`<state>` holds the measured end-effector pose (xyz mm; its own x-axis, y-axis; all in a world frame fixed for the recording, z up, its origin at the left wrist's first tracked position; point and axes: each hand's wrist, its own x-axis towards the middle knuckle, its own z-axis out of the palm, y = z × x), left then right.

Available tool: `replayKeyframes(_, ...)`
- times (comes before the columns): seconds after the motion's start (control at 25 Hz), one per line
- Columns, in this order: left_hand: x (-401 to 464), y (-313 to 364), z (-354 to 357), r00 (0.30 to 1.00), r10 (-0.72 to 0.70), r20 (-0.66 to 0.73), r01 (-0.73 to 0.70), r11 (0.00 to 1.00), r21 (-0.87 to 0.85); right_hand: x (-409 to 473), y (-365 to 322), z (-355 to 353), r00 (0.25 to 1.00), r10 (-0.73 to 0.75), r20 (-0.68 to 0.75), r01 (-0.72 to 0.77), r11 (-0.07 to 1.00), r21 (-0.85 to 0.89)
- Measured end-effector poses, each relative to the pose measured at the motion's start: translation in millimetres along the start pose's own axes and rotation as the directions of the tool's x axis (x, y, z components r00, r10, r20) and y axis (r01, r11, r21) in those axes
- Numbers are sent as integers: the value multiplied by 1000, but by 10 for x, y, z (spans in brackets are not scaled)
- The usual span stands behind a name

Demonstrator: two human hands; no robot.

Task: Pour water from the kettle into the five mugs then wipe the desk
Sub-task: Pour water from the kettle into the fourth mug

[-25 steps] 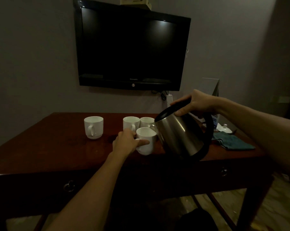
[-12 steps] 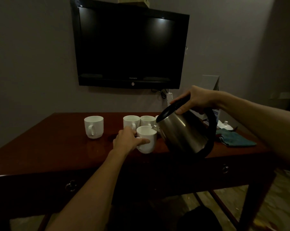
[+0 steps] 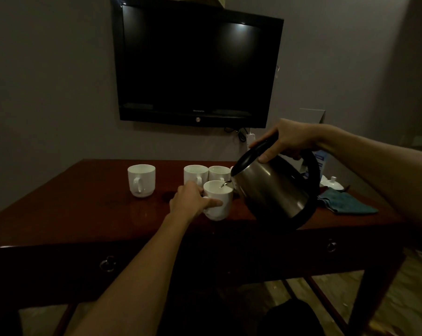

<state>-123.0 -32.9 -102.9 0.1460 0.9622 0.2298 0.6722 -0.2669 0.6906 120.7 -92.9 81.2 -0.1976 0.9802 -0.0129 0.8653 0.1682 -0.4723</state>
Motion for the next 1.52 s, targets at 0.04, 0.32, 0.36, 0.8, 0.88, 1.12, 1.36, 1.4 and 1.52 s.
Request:
replayKeyframes(0.04, 0, -3, 2, 1000, 0, 1, 0, 1000, -1, 1, -2, -1, 1000, 2, 3, -2, 1000, 1)
replayKeyframes(0.32, -18, 14, -3, 1000, -12, -16, 12, 1000, -1, 14, -3, -15, 1000, -6, 8, 7, 1000, -26)
replayKeyframes(0.36, -22, 14, -5, 1000, -15, -18, 15, 1000, -2, 18, -11, -17, 1000, -6, 8, 6, 1000, -29)
replayKeyframes(0.8, 20, -15, 20, 1000, -30, 2, 30, 999, 16, 54, -37, -32, 1000, 11, 17, -11, 999, -34)
replayKeyframes(0.88, 20, -13, 19, 1000, -25, 14, 25, 1000, 3, 52, -29, -32, 1000, 11, 18, -10, 999, -33)
replayKeyframes(1.12, 11, -15, 12, 1000, -16, 22, 16, 1000, 4, 45, -14, -24, 1000, 10, 18, -9, 999, -35)
replayKeyframes(1.36, 18, -2, 7, 999, -12, 39, 12, 1000, 2, 46, -10, -32, 1000, 10, 10, -10, 999, -39)
replayKeyframes(1.4, 21, -6, 12, 999, -14, 41, 14, 1000, -1, 48, -7, -34, 1000, 9, 11, -9, 999, -37)
replayKeyframes(1.52, -1, 14, -2, 1000, -10, 29, 10, 1000, 4, 42, -14, -31, 1000, 13, 9, -13, 999, -29)
